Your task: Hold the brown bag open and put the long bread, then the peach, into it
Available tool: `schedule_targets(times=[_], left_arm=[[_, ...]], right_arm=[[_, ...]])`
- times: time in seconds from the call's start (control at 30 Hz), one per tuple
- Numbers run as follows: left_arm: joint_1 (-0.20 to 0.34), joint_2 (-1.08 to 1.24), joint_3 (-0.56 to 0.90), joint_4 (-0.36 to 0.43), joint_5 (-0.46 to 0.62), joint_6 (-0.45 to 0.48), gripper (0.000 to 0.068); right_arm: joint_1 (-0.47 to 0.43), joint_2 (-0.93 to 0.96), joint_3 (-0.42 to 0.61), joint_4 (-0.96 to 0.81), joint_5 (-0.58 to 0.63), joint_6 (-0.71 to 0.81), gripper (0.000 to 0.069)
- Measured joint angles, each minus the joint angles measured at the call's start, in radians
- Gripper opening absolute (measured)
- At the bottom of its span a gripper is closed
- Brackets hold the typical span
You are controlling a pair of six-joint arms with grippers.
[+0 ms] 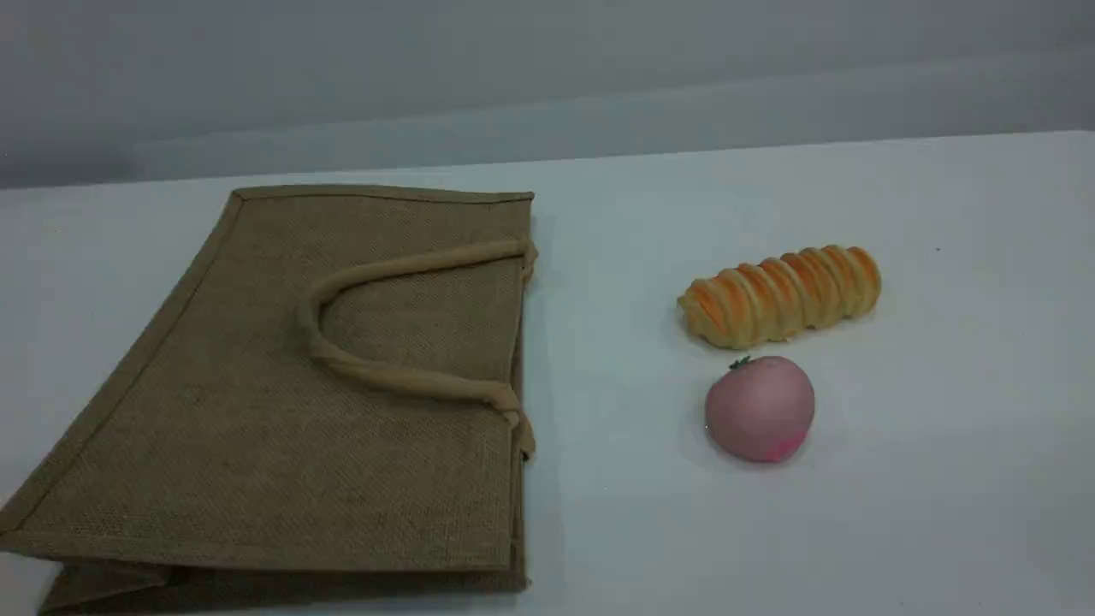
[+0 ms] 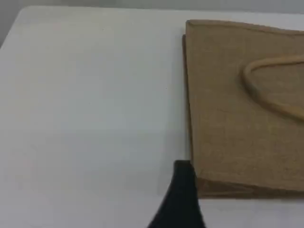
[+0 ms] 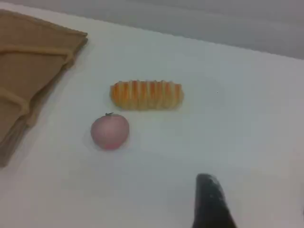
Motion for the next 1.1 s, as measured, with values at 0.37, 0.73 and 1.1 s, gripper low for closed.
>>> schedule_targets(times=[0.37,0.73,1.1], left_arm=[[0.0,0.005,0.0,0.0,0.0,-0.005,0.0574],[0.0,0.209,-0.143,0.05,-0.084,-0.057,0.0574],[0.0,0.56,-0.365,0.05,-0.177,-0.057,0.0574]], right_arm=[[0.0,0.0,-0.001,-0.001,-0.001,0.005,0.0355],[0.0,0.223,-0.154,-0.032,-0.159,0.084,0.0355],[0.0,0.592,-0.251,-0.003,-0.361,0.084,0.0355]])
